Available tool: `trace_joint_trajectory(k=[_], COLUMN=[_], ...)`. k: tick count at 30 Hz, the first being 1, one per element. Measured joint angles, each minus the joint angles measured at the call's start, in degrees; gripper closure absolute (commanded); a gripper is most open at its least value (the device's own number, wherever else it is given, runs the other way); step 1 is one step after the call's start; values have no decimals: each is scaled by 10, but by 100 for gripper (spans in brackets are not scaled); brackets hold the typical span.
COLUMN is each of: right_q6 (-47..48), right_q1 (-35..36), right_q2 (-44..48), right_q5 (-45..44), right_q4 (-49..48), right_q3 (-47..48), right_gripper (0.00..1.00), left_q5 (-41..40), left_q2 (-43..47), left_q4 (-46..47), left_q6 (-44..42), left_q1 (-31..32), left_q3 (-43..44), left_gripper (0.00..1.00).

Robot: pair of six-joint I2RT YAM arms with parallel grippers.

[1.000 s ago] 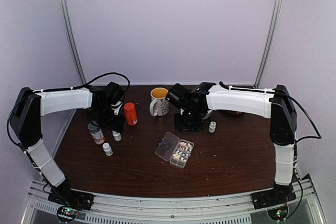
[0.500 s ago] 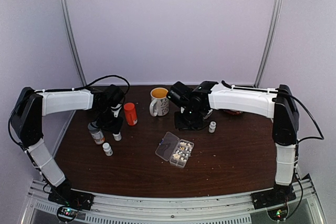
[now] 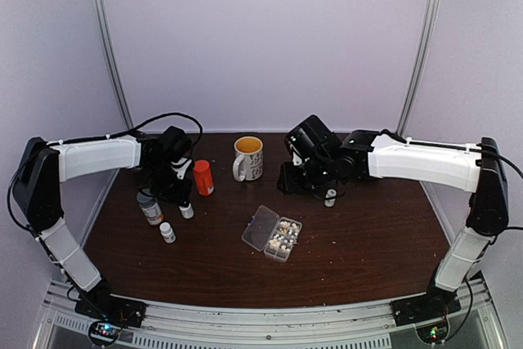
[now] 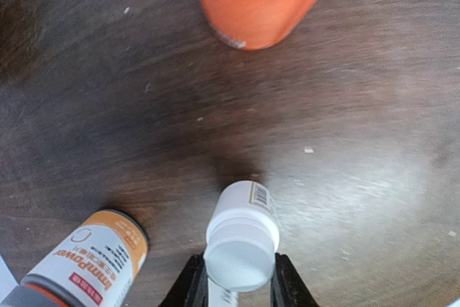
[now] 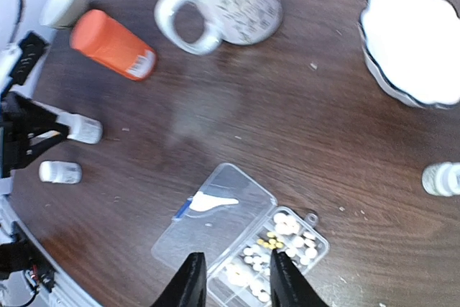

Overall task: Sort the pills into containers
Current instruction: Pick up the pill bottle from the center of the board, then pass from the left arm to the right

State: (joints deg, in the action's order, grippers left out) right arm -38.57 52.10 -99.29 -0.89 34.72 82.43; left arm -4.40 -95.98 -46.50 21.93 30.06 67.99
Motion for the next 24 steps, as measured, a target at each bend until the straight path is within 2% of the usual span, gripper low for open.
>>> trace_joint_trajectory(k=[9, 14, 16, 17, 19, 24], right_q6=[36, 32, 30, 30, 31, 10], right_q1=[0, 0, 0, 0, 0, 0], right_q2=[96, 148, 162, 169, 169, 175], right_q5=[59, 80, 88, 98, 99, 101], right_q4=[-196, -289, -311, -353, -355, -379], right_q3=[-132, -216, -230, -231, -229, -215], right_gripper=[41, 36, 35, 33, 30, 16], left_q5=[116, 139, 139, 138, 131, 124], left_q2=[88, 93, 87, 84, 82, 123], left_q4=[-10, -15, -29, -36, -49, -36], left_q6=[-10, -8, -4, -2, 17, 61], left_q1=[3, 12, 16, 19, 29, 43], left_q3=[37, 38, 44, 49, 47, 0], left_gripper=[85, 88, 88, 89, 89, 89])
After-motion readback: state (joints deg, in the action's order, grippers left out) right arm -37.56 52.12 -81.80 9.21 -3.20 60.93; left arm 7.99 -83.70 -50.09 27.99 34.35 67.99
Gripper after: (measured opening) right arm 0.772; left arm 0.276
